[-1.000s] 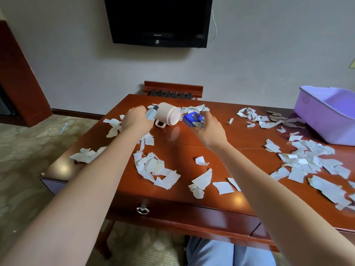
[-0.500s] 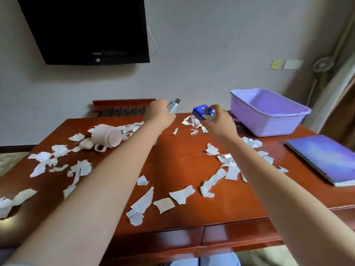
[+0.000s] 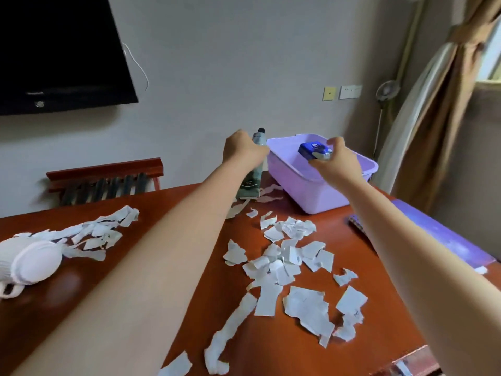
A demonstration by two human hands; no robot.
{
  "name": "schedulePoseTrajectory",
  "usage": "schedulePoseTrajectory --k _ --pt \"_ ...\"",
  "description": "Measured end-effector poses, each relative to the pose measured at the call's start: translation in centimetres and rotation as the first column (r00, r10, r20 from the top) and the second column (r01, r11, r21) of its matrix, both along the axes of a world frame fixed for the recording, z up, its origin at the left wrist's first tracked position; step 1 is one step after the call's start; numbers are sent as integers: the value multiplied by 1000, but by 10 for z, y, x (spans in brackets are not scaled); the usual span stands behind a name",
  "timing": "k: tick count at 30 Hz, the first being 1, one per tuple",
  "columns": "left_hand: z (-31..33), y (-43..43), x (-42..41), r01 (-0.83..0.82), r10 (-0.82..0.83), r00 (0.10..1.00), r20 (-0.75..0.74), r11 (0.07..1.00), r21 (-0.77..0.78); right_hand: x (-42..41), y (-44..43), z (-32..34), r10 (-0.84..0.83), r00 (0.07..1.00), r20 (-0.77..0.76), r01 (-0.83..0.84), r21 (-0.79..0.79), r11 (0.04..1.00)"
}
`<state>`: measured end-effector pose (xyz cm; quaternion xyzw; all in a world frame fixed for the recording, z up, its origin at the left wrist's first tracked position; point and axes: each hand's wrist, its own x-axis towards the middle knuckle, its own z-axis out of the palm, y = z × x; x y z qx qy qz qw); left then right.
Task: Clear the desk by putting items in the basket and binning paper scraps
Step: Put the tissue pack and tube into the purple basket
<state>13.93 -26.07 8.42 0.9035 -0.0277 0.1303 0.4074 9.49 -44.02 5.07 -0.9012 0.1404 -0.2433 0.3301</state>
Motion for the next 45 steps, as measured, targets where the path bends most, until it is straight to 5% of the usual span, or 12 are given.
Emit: schedulePoseTrajectory --k 9,14,21,24,28,32,45 --pt "6 -76 66 145 -146 989 -16 989 -37 72 -56 -14 8 966 -259 -29 -75 997" --pt "-7 -94 95 178 -181 982 -50 982 -66 106 -53 -24 12 827 -563 -219 -301 928" --pt "-23 -98 112 188 -200 977 -77 973 -134 123 -49 -39 60 621 -782 -444 -287 849" --pt "-21 -104 115 167 -186 978 -89 968 -189 117 -56 -34 98 750 -654 -384 -311 869" --pt "-13 -123 117 172 -198 977 -72 947 -271 109 -75 -24 -2 981 -194 -59 -305 951" --pt "-20 -147 116 209 -247 958 -143 948 -240 93 -96 -28 -148 984 -102 120 -243 963" --pt "-66 -197 117 404 -280 824 -492 900 164 100 -104 -42 -184 981 -57 170 -199 965"
